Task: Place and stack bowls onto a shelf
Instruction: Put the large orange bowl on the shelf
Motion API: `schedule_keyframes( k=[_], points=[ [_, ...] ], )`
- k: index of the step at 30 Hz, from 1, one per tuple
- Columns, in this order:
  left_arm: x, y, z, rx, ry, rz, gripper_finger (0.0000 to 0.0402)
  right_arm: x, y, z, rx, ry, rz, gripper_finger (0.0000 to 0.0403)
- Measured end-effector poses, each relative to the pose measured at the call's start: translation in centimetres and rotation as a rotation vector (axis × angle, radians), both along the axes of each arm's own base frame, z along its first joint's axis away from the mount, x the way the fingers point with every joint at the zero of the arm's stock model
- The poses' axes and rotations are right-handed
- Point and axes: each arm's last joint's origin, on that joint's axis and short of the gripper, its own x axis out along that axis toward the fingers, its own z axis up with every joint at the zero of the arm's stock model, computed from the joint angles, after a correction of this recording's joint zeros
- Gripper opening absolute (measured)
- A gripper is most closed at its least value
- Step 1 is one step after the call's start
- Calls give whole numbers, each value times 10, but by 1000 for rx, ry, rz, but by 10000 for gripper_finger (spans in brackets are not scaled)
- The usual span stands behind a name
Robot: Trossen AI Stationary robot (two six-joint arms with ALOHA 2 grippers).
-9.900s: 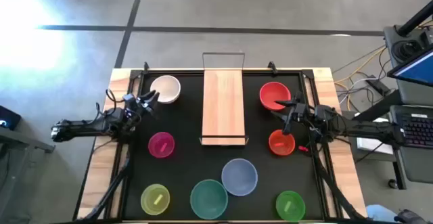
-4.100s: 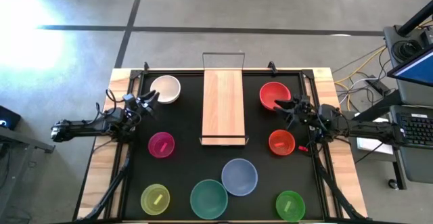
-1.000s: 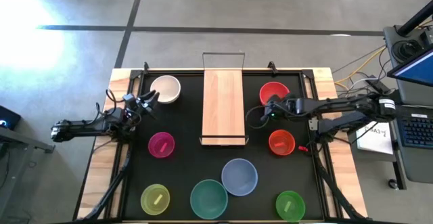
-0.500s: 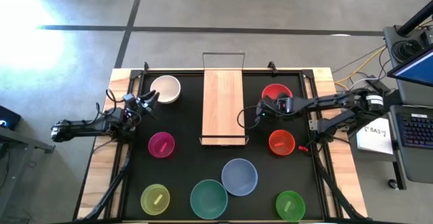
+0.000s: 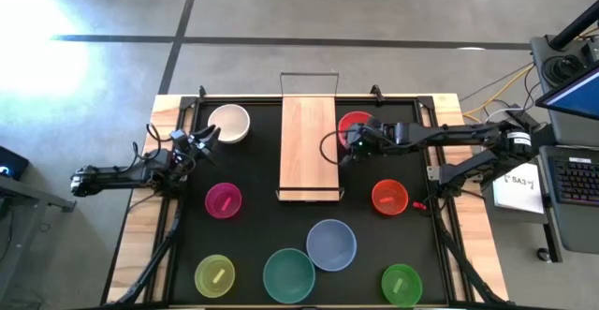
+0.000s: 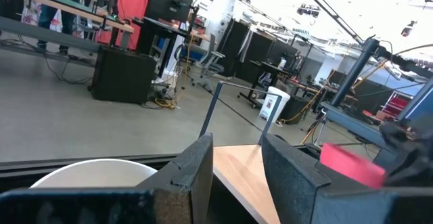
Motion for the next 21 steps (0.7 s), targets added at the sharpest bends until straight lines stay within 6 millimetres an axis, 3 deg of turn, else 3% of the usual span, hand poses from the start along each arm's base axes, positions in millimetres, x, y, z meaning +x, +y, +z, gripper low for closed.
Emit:
schedule_keyframes(
  k=[5, 9, 21],
  points=[
    [0, 0, 0, 0, -1, 0, 111, 15, -2, 27, -75, -17, 133, 9],
    [0, 0, 0, 0, -1, 0, 111, 31, -4, 37, -138, -2, 260, 9],
    [0, 0, 0, 0, 0, 0, 111, 91, -15, 14, -273, 119, 510, 9]
  ],
)
